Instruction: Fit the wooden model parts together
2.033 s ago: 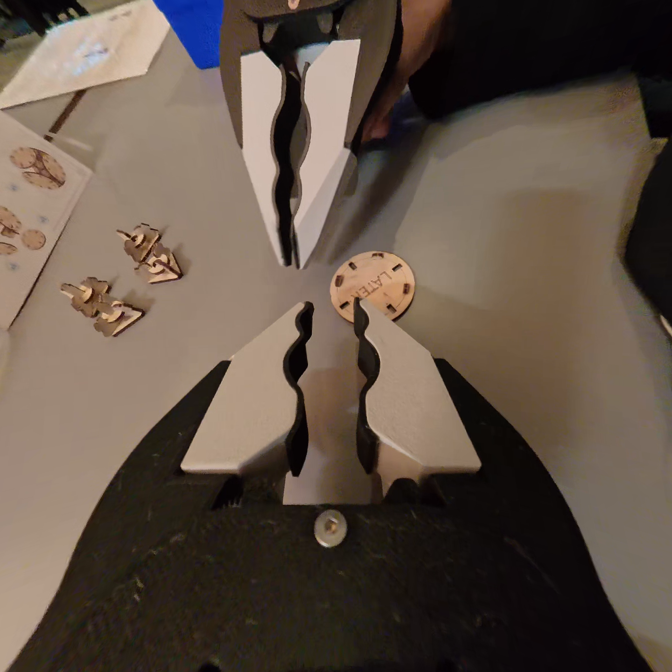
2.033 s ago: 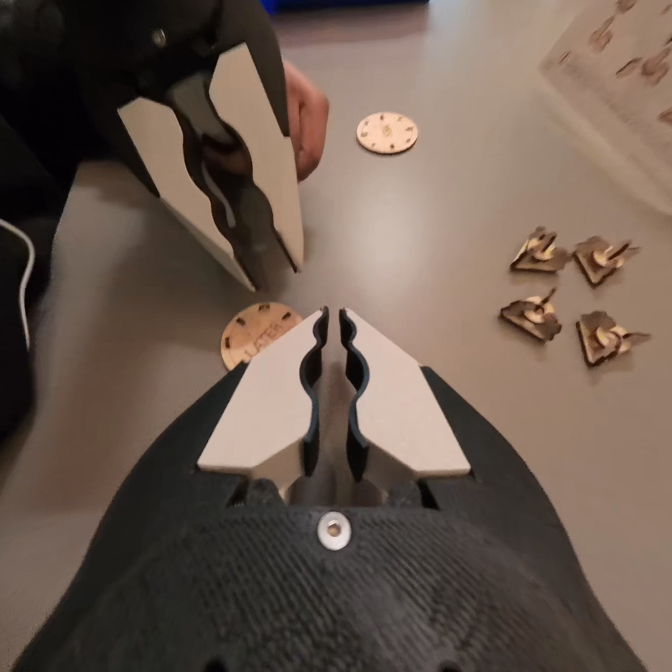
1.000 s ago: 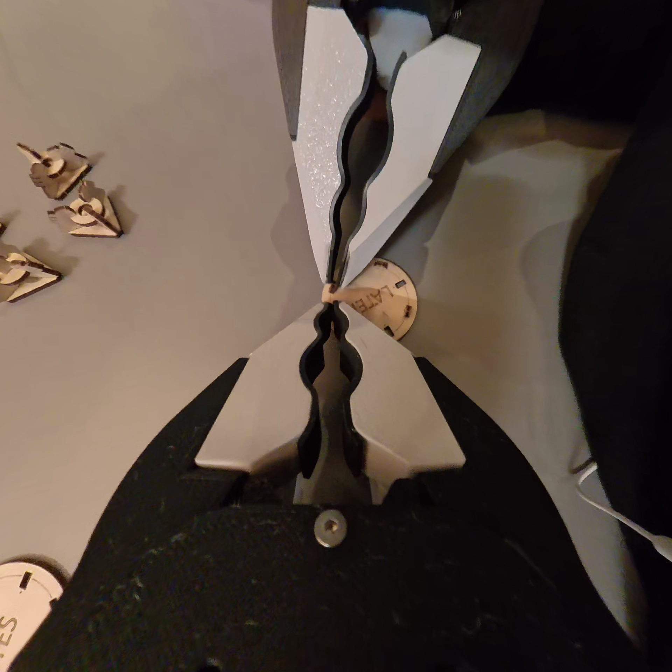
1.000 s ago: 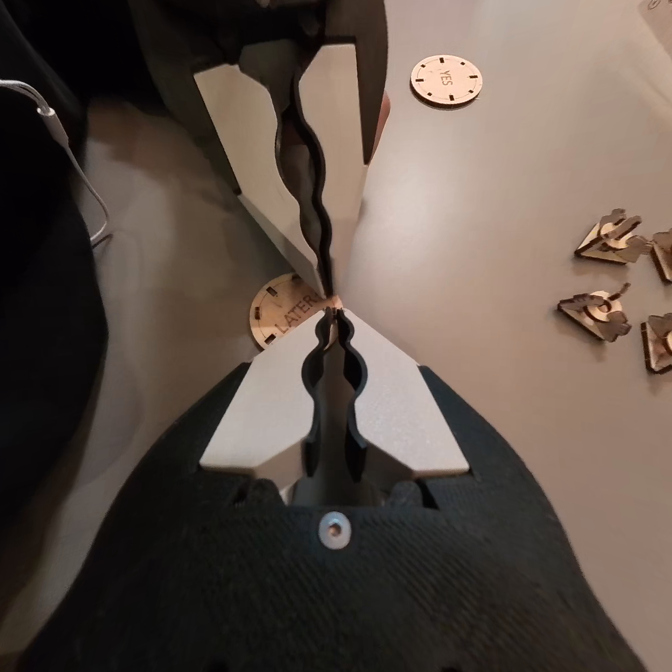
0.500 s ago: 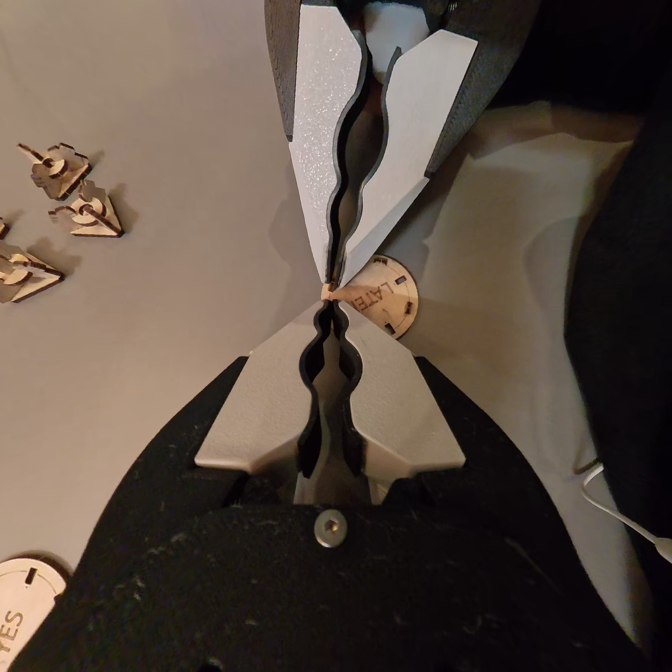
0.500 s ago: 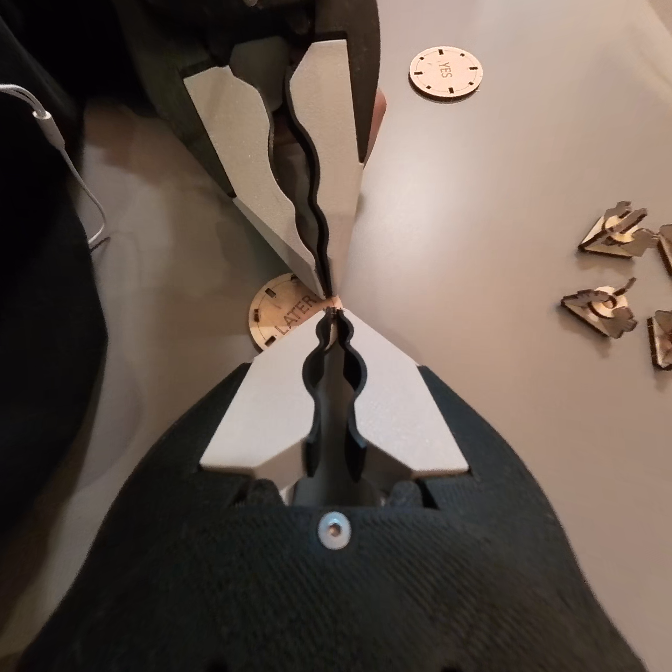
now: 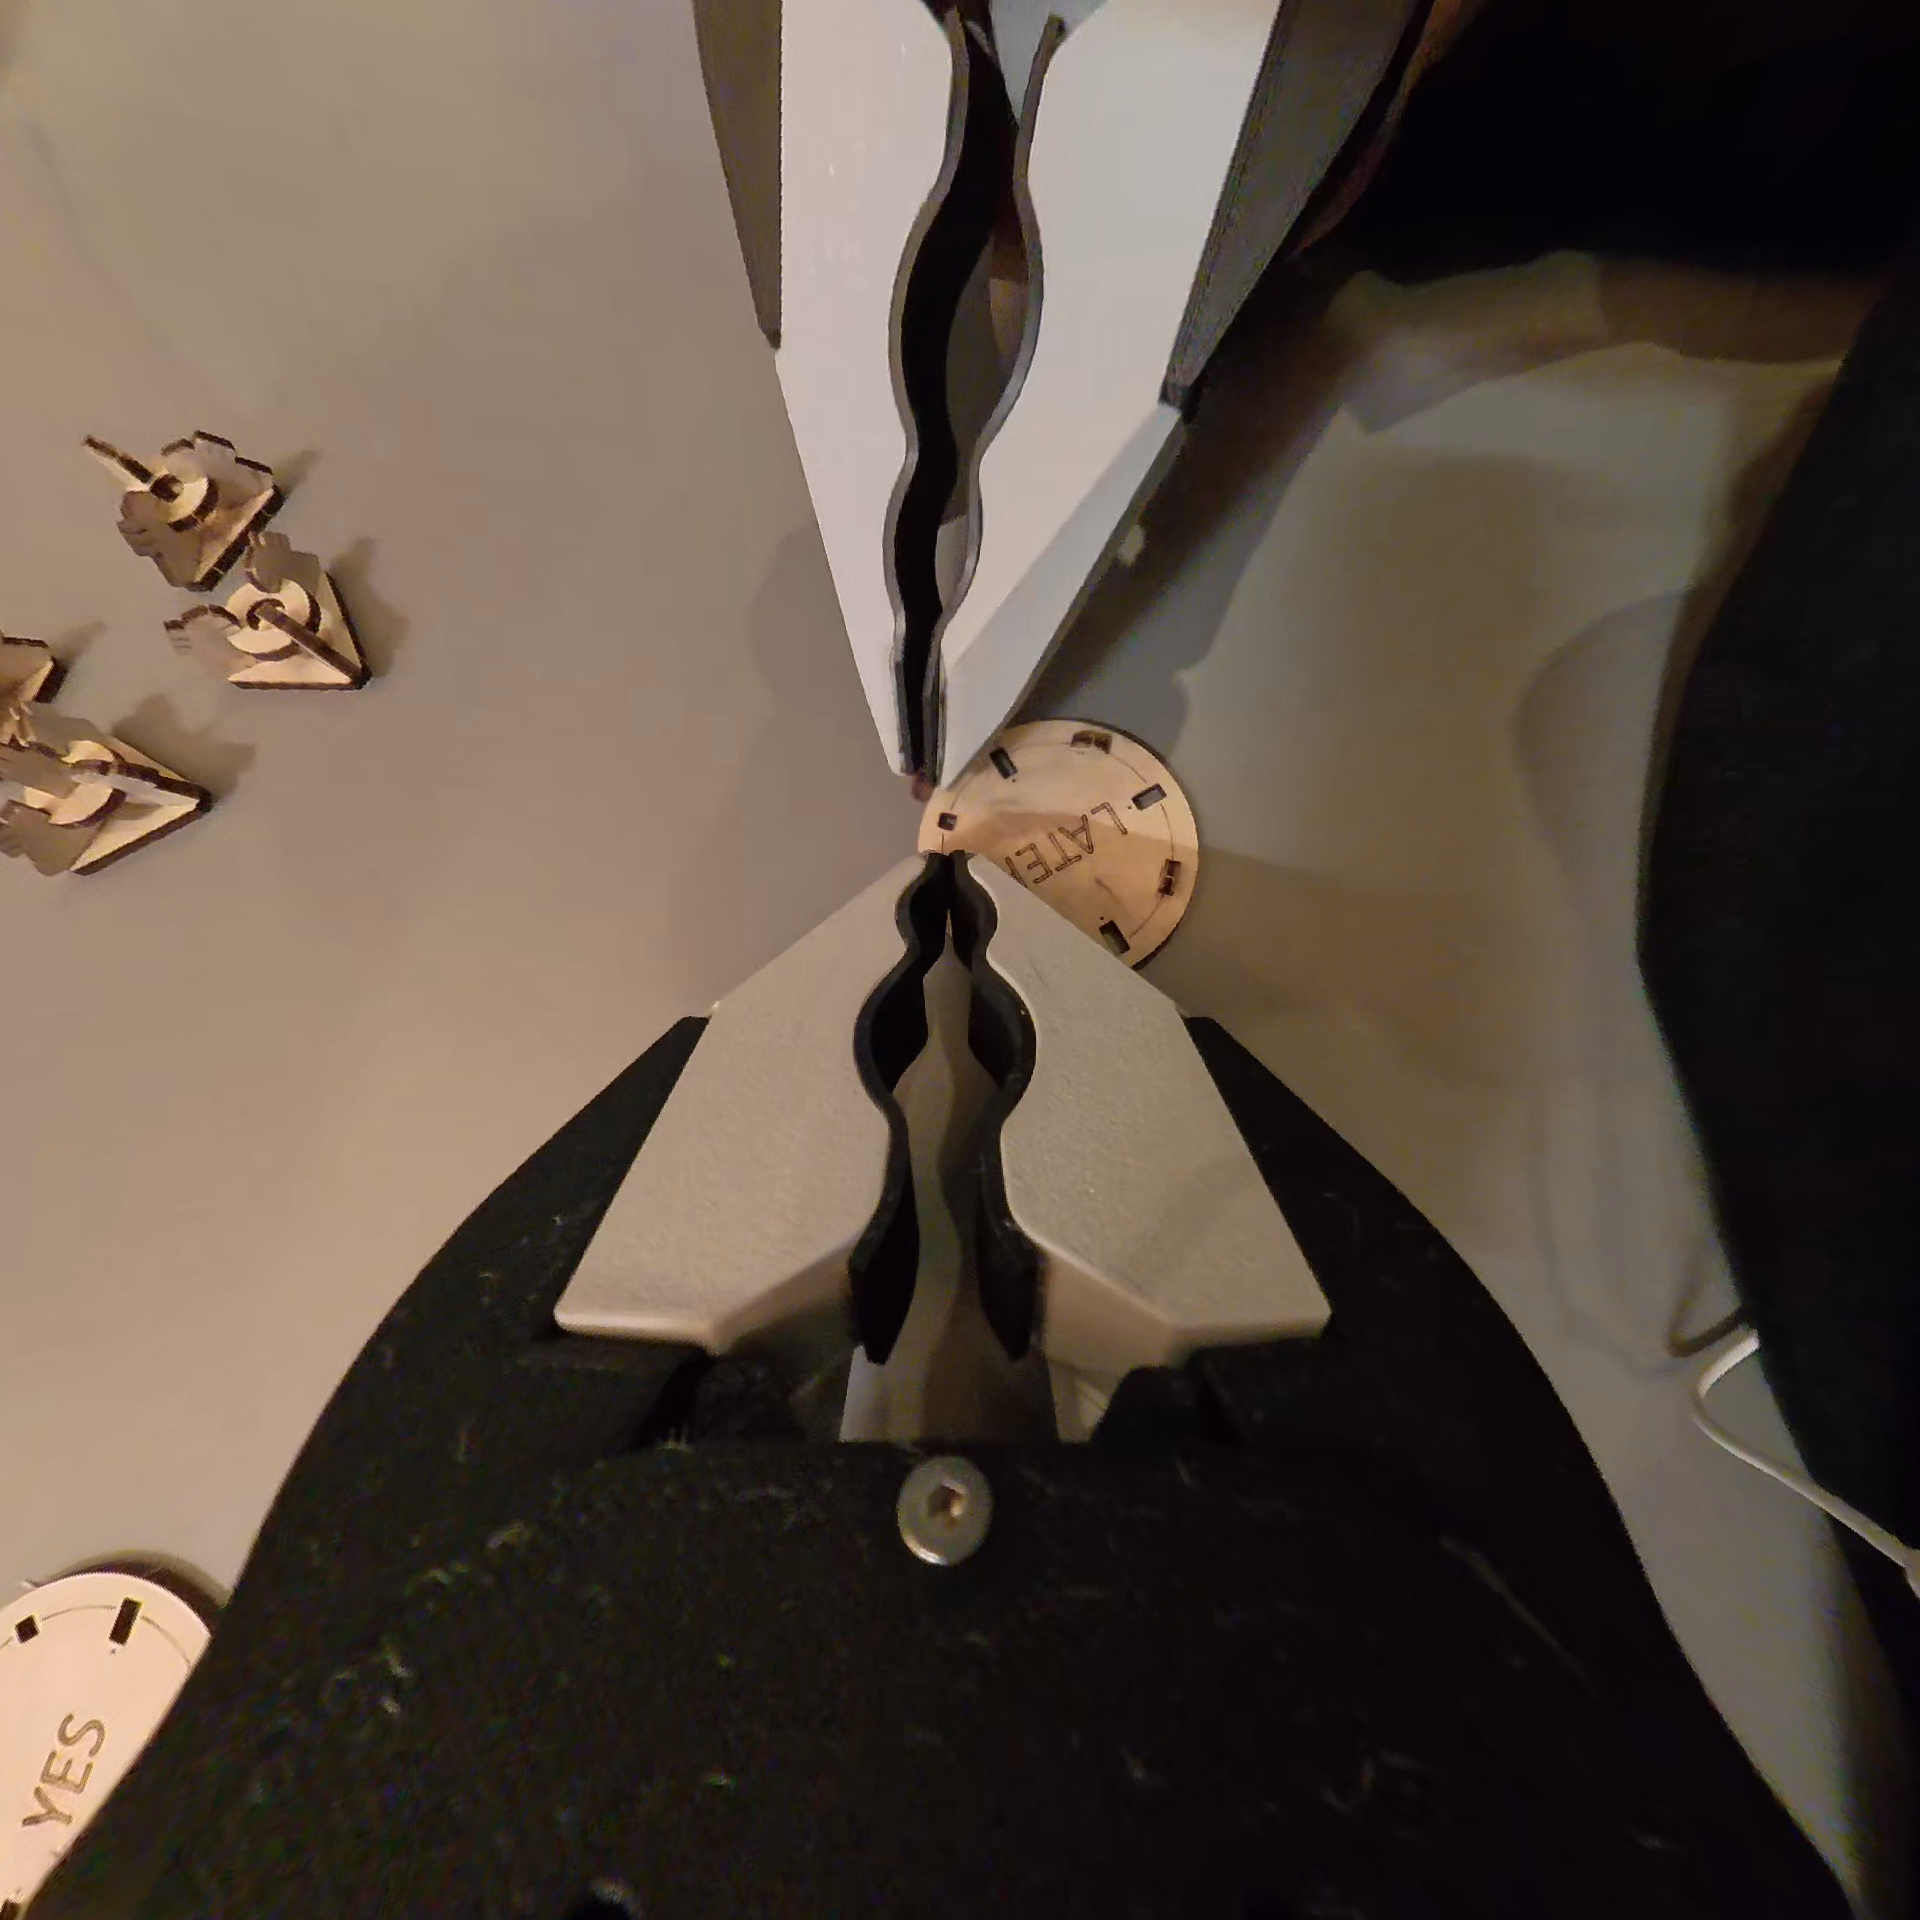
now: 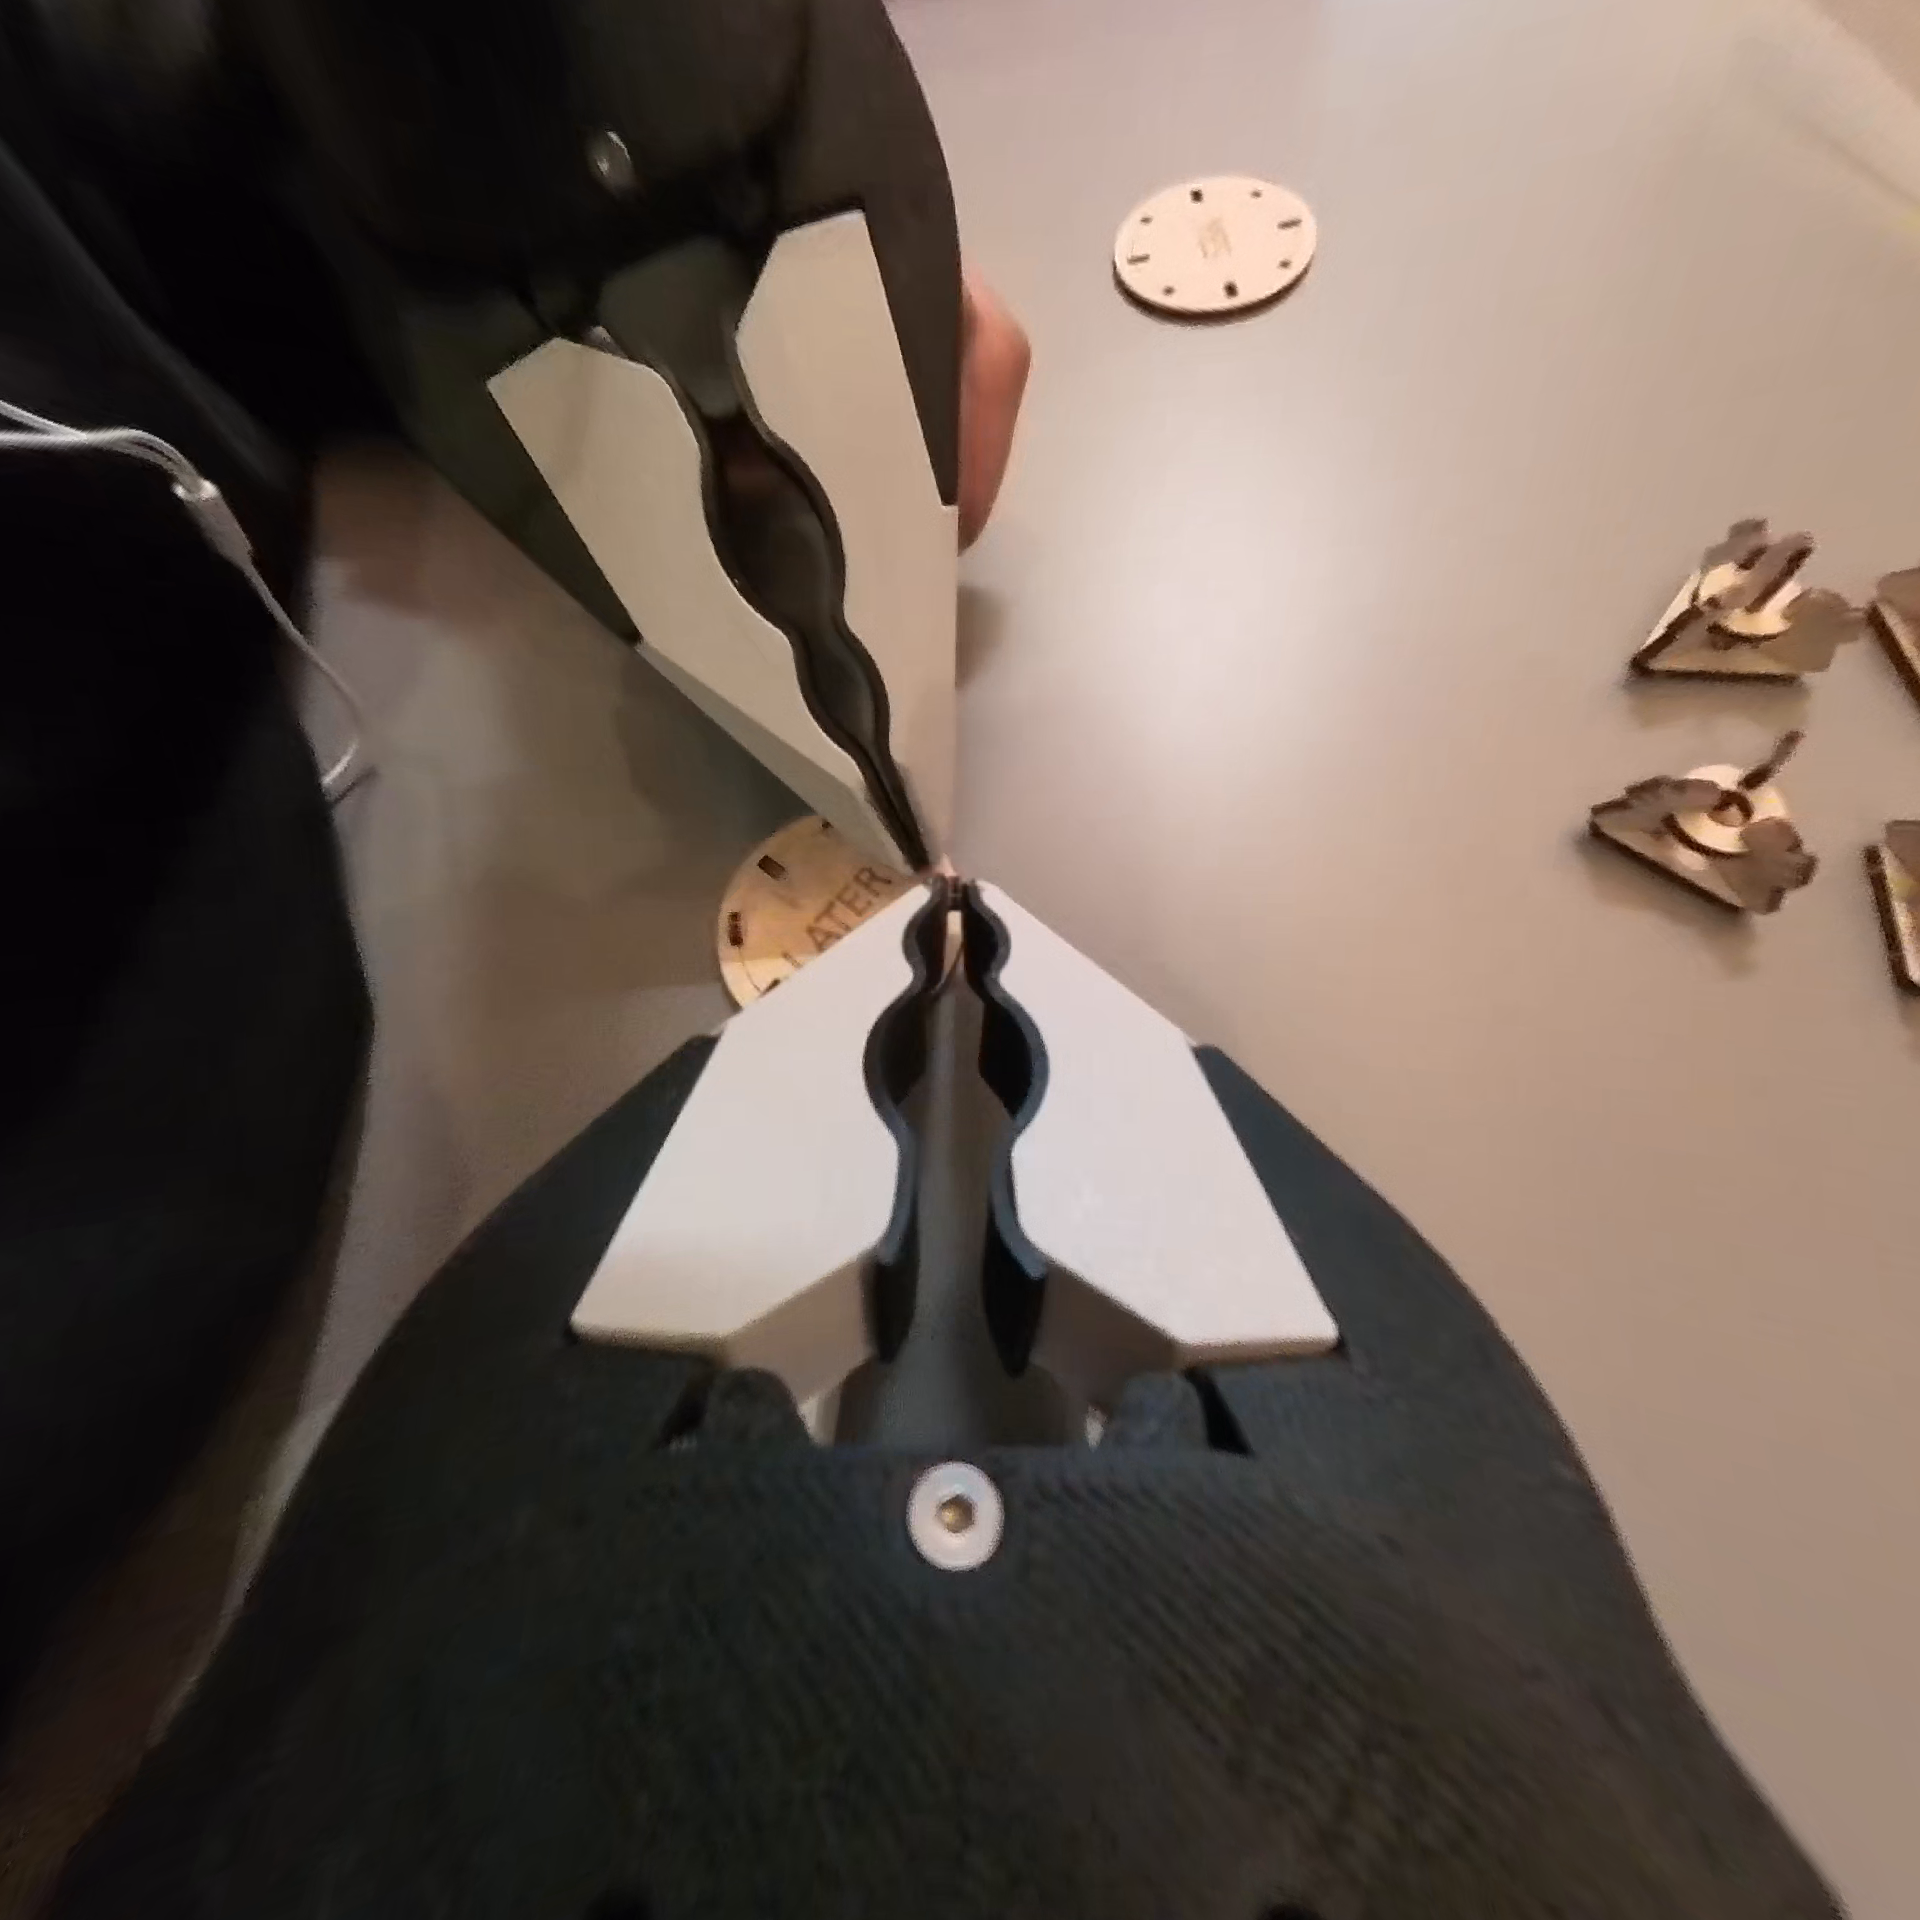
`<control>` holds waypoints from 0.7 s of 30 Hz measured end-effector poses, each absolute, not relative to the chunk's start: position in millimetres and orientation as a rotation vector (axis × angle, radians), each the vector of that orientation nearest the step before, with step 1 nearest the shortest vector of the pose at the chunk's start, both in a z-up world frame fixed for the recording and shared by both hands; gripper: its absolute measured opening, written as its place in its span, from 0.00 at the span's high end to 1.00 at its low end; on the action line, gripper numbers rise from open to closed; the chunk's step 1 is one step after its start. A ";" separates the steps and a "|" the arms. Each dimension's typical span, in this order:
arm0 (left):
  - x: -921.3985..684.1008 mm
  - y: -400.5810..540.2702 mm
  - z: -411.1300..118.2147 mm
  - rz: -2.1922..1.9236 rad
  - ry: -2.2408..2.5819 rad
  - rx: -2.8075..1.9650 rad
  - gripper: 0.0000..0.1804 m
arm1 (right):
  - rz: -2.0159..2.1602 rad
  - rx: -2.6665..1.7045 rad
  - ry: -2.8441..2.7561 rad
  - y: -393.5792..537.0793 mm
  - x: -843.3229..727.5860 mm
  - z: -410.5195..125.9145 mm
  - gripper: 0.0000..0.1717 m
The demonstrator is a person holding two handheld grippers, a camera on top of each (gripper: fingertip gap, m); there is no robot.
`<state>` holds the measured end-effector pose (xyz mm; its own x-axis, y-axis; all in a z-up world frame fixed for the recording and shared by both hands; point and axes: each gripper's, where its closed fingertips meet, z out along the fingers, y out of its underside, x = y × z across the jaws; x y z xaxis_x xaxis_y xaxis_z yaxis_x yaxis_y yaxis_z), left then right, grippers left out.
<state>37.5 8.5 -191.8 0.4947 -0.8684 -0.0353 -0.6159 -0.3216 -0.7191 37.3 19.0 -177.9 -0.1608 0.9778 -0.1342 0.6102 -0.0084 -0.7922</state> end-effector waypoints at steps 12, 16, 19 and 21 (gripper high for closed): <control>37.6 7.8 -191.4 -0.500 1.212 -2.063 0.99 | 1.073 -1.610 -1.807 16.0 38.3 -173.2 1.00; 37.3 7.9 -190.0 -0.506 1.204 -2.058 0.97 | 1.060 -1.606 -1.808 16.2 38.2 -173.4 1.00; 35.1 11.3 -183.1 -0.532 1.148 -2.040 0.95 | 1.048 -1.605 -1.800 17.6 38.0 -173.3 1.00; 32.0 14.1 -174.8 -0.587 1.080 -2.023 0.95 | 1.038 -1.604 -1.783 20.8 37.6 -172.1 1.00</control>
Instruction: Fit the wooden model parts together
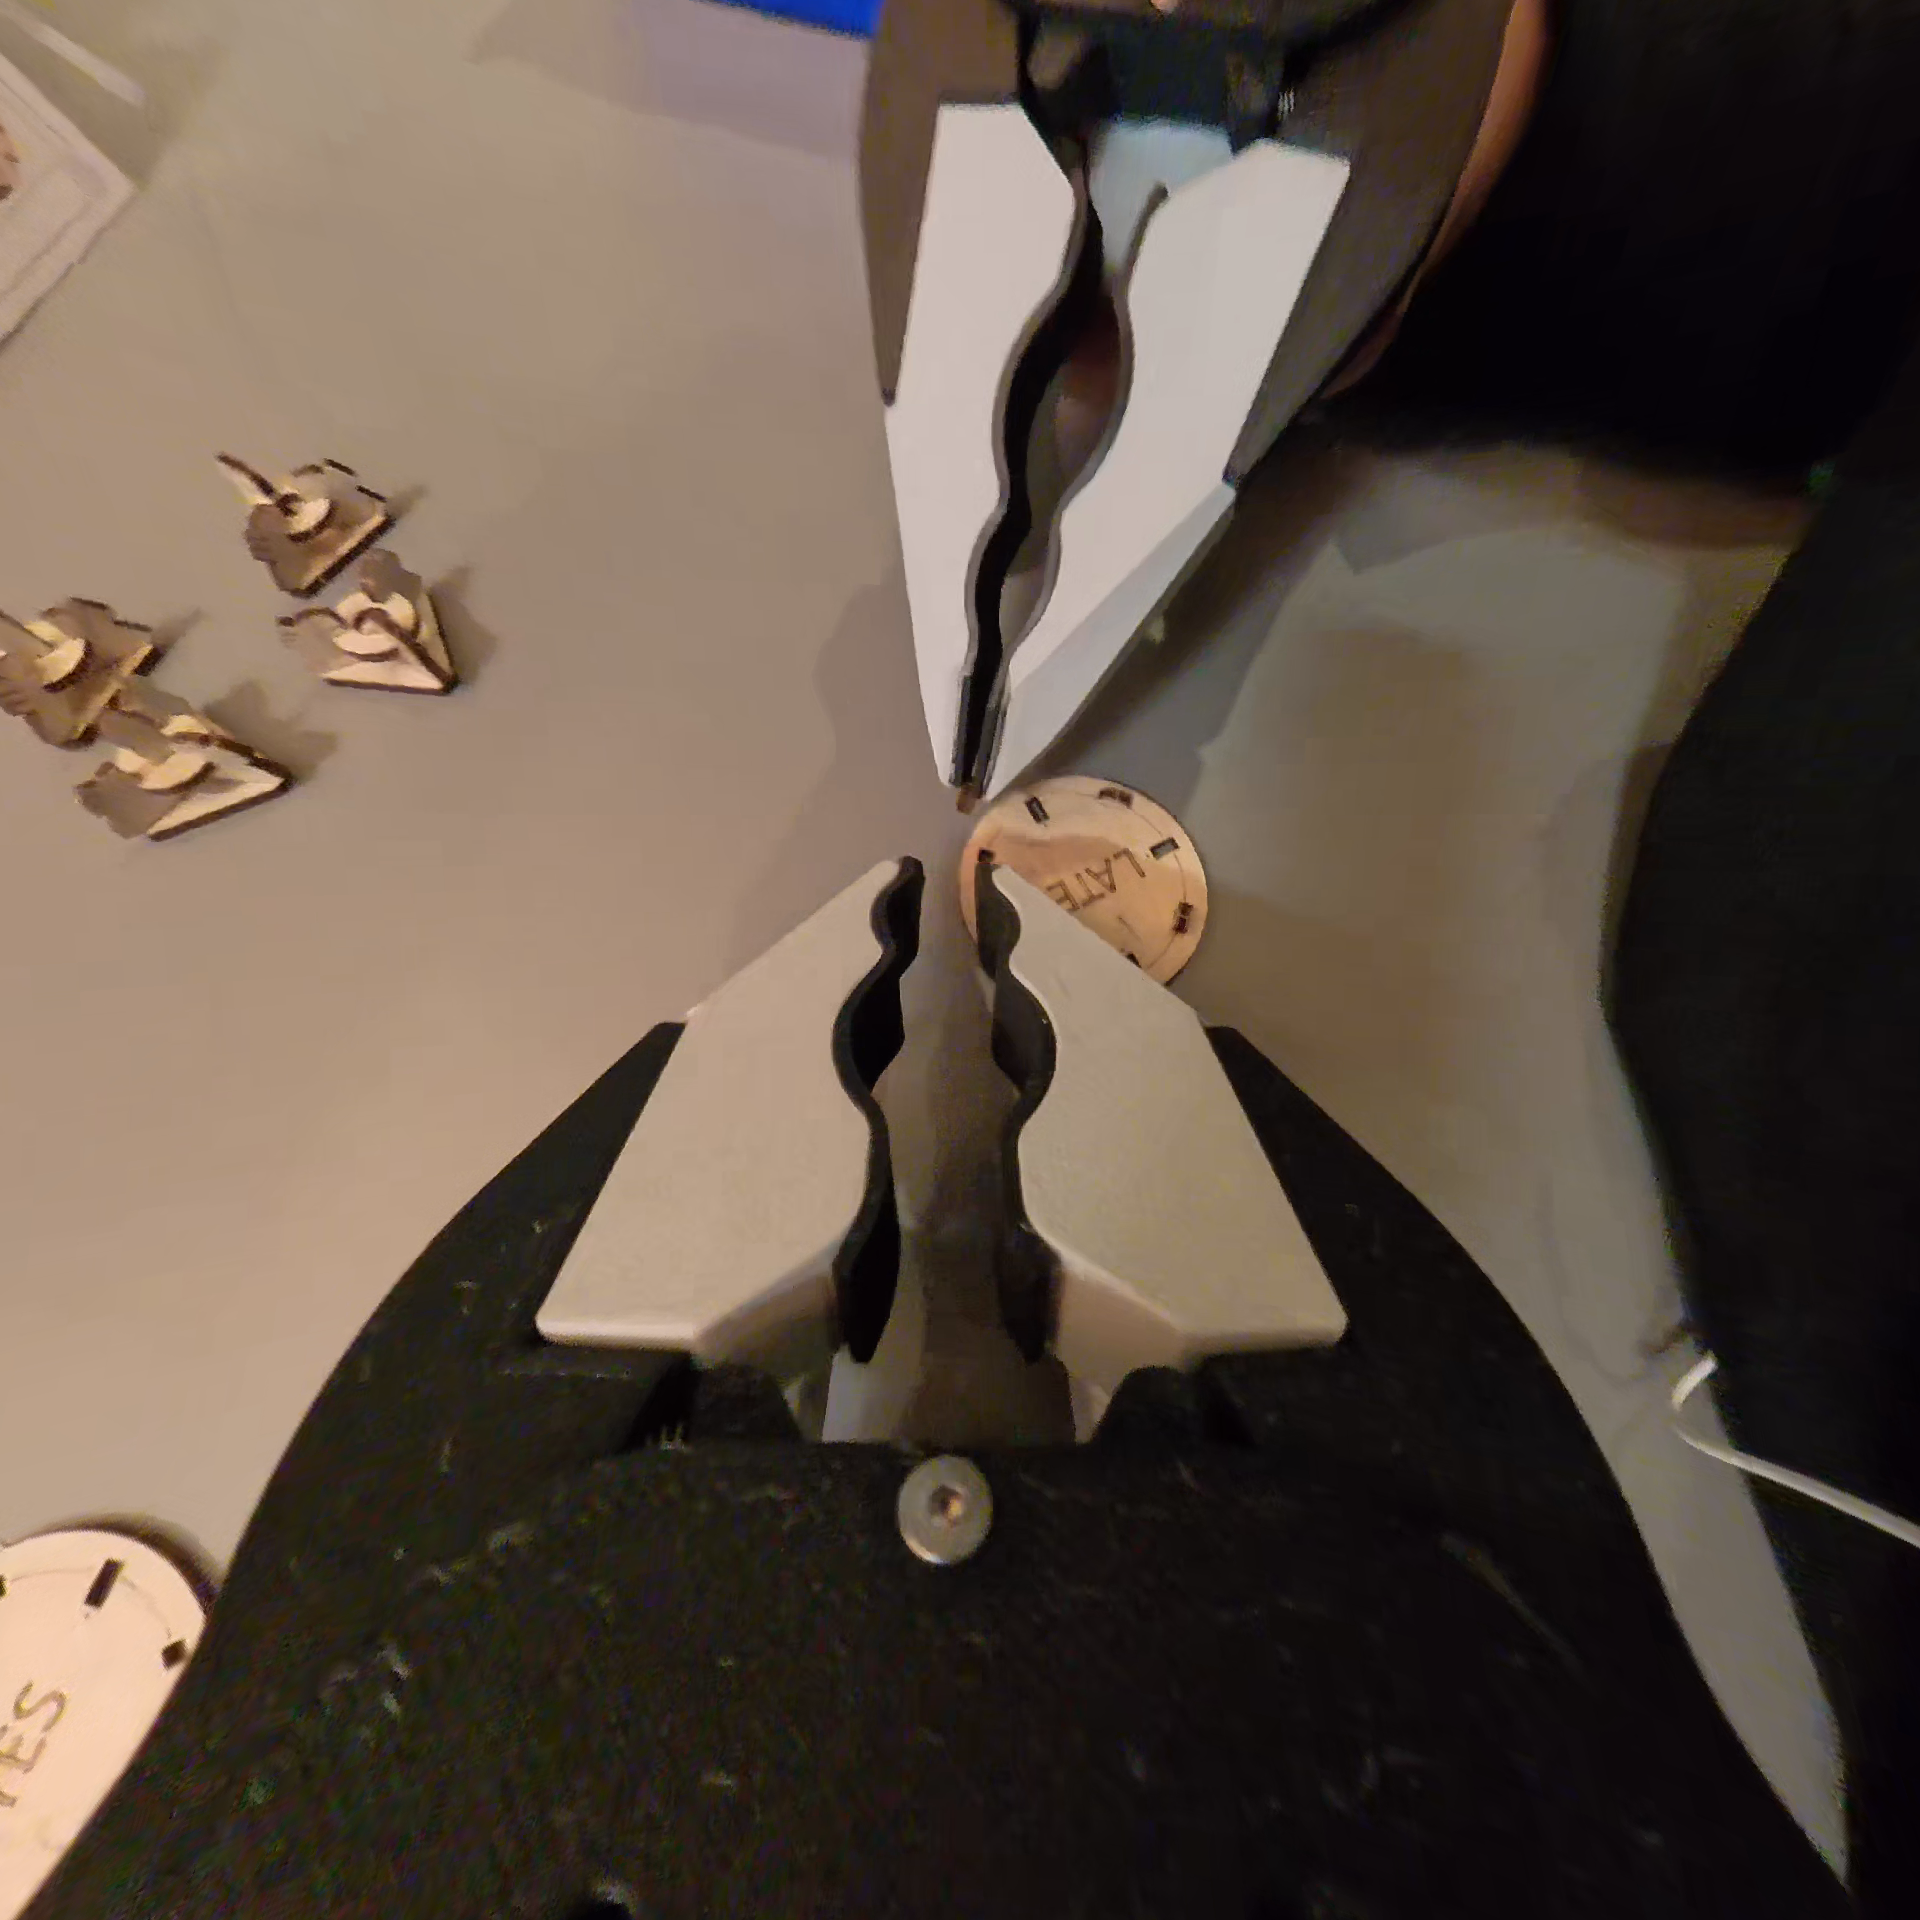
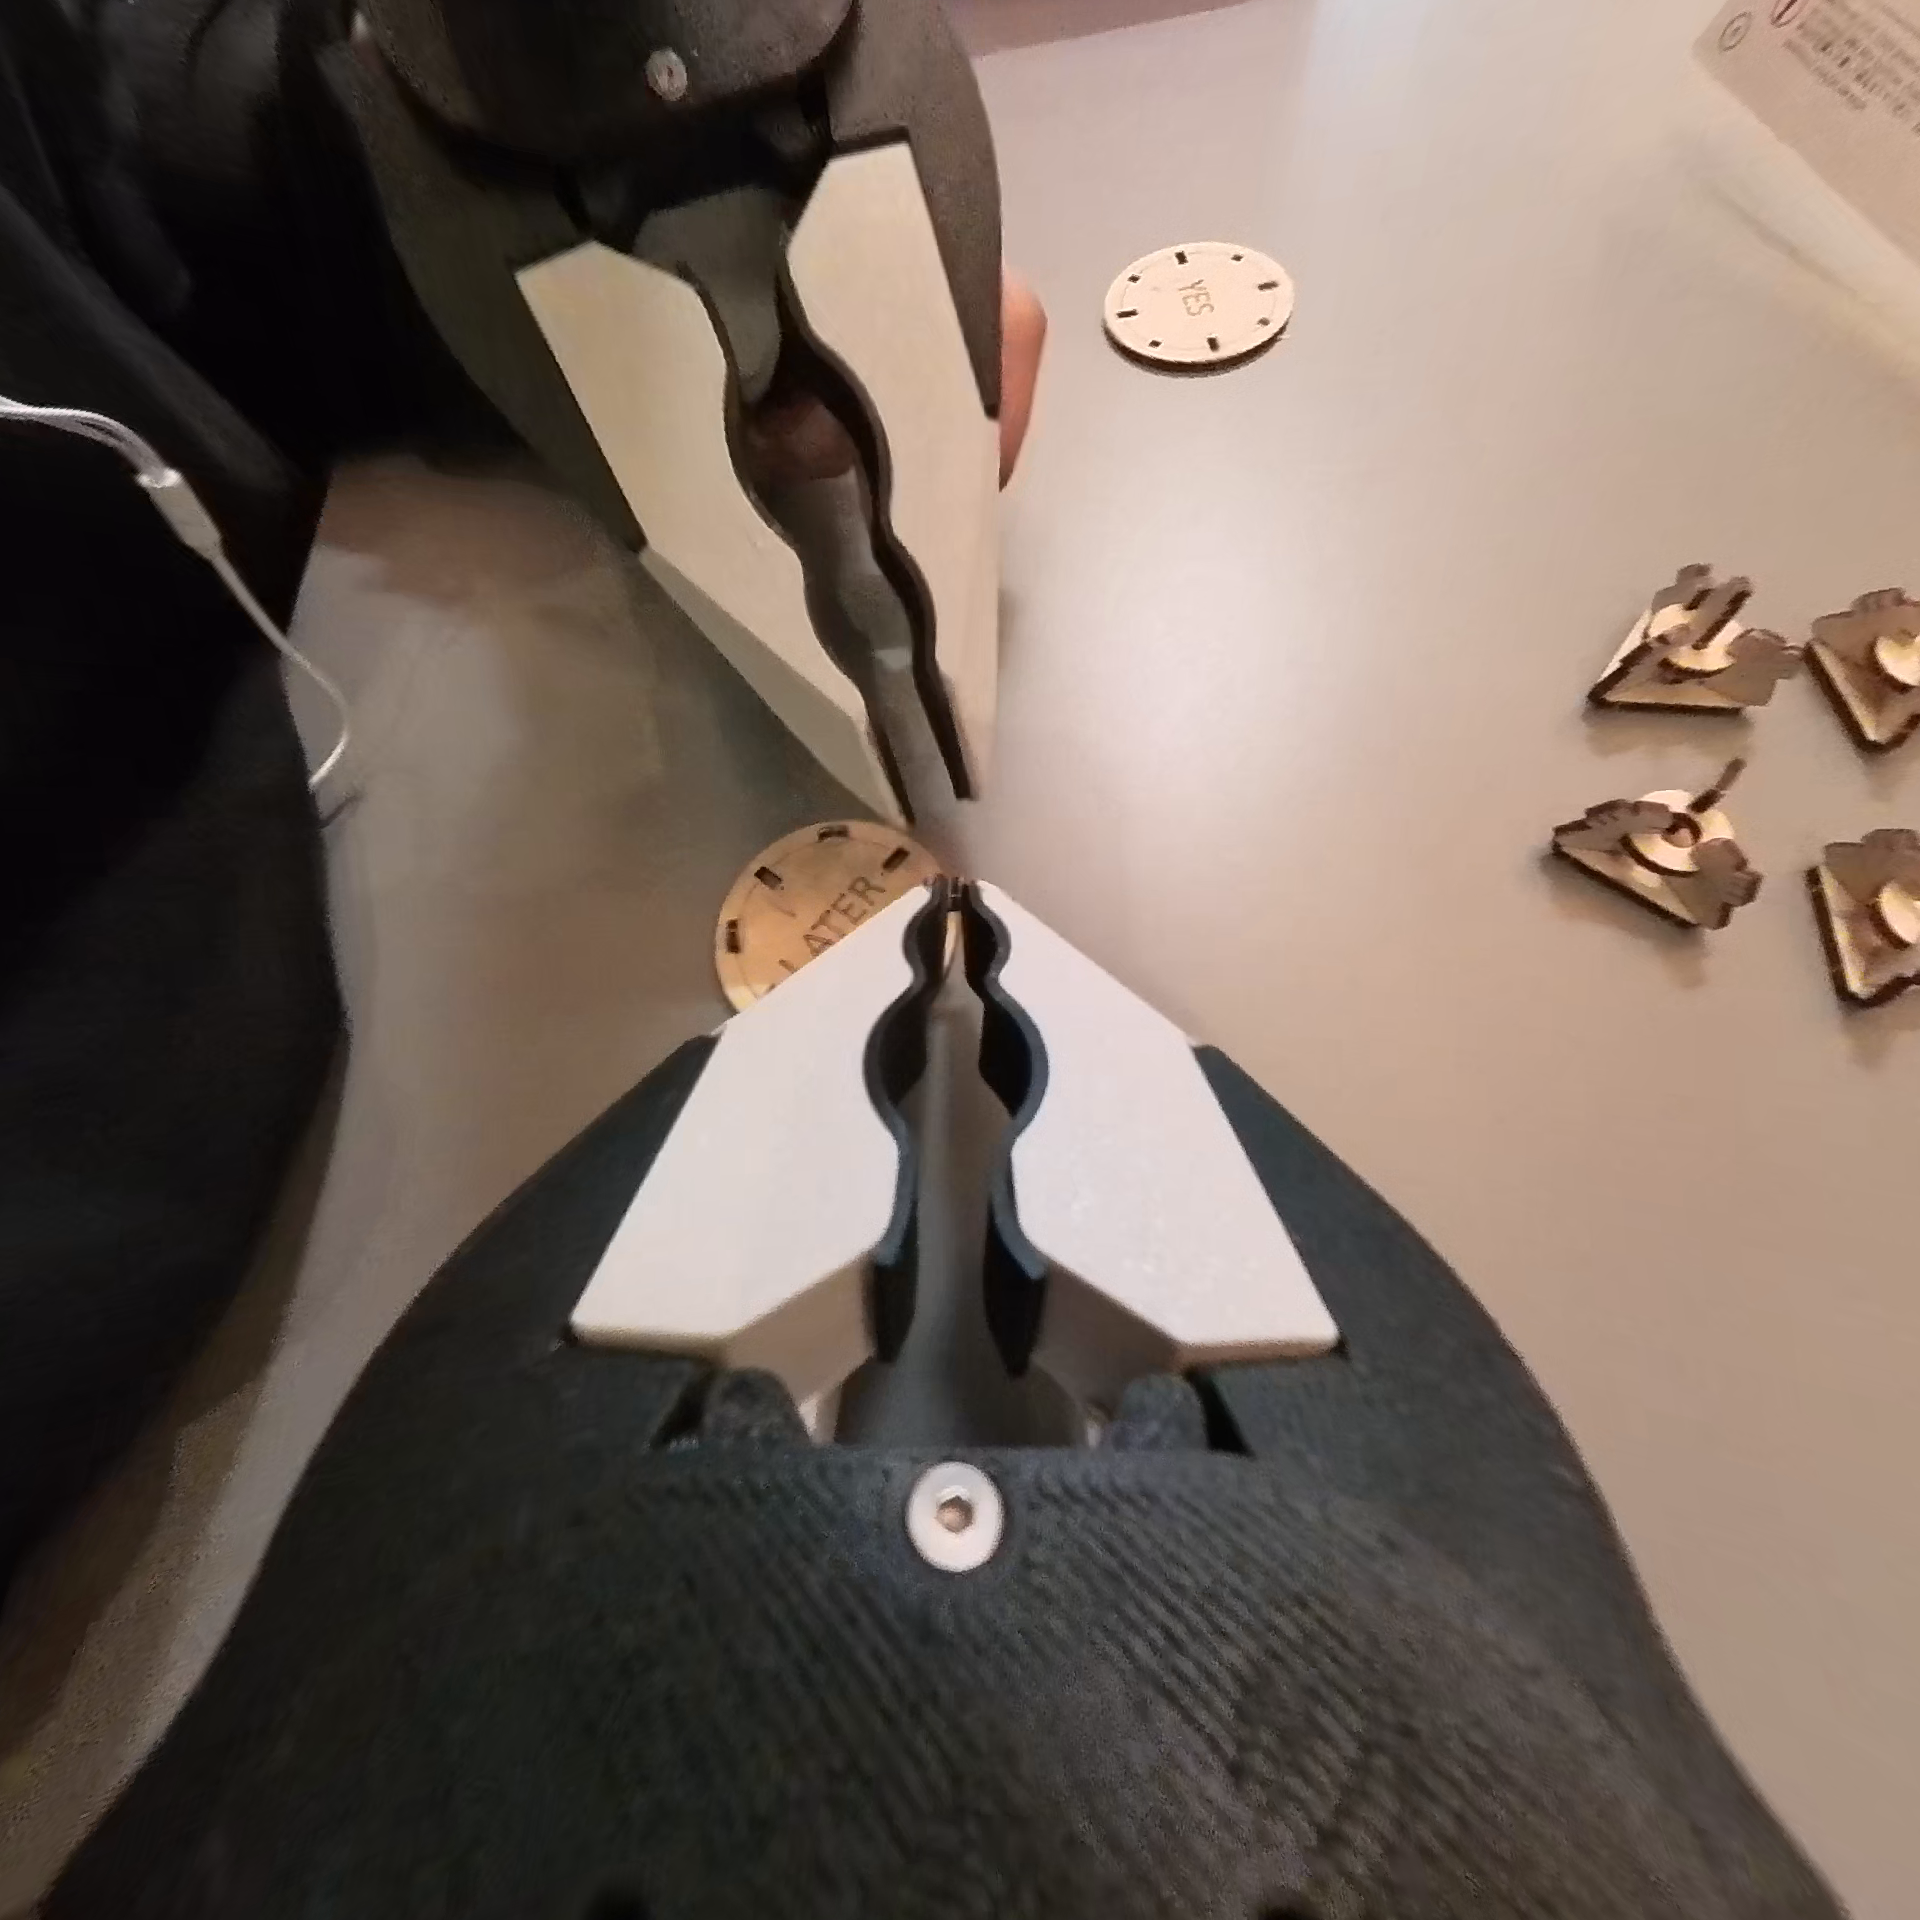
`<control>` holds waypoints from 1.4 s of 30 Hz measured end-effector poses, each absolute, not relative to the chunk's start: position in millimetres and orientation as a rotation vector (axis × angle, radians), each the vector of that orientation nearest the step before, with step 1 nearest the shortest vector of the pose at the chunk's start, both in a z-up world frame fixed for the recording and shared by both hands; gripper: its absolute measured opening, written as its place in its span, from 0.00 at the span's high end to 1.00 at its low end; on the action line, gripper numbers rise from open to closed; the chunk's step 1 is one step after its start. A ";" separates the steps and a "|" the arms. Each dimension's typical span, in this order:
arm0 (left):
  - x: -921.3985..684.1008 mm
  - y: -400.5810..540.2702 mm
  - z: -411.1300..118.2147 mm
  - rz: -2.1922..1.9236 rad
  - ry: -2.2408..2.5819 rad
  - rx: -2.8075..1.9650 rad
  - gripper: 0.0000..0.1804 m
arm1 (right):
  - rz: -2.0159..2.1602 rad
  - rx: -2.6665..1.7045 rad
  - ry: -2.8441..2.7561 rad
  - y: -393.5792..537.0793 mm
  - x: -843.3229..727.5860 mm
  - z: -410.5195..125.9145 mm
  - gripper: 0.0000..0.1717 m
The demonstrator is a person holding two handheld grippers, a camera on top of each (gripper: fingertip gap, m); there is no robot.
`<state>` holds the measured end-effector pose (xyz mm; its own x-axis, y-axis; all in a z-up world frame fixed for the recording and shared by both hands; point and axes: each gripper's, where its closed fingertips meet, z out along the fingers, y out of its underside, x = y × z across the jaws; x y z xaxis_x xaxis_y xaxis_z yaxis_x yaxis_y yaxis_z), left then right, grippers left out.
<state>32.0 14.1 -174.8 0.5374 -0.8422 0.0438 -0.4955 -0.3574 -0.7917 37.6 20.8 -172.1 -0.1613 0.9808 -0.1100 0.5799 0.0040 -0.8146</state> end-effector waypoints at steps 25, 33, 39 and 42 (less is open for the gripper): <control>10.0 24.7 -76.4 -0.799 0.665 -1.563 0.98 | 2.100 -1.664 -0.648 24.4 27.2 -48.7 1.00; 20.7 7.7 -67.2 -0.715 0.776 -1.432 1.00 | 2.174 -1.706 -0.530 8.7 19.6 -63.0 1.00; 18.9 10.6 -71.9 -0.708 0.780 -1.455 0.99 | 2.143 -1.736 -0.536 12.8 23.3 -70.3 1.00; 12.4 23.3 -84.6 -0.620 0.762 -1.533 1.00 | 1.886 -1.869 -0.754 15.0 28.4 -96.1 1.00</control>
<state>12.4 23.3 -84.6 0.6367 -0.7696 -0.0480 -0.1099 -0.0290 -0.9935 28.4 15.0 -96.1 -0.0444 0.6110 -0.7904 0.1022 -0.7842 -0.6120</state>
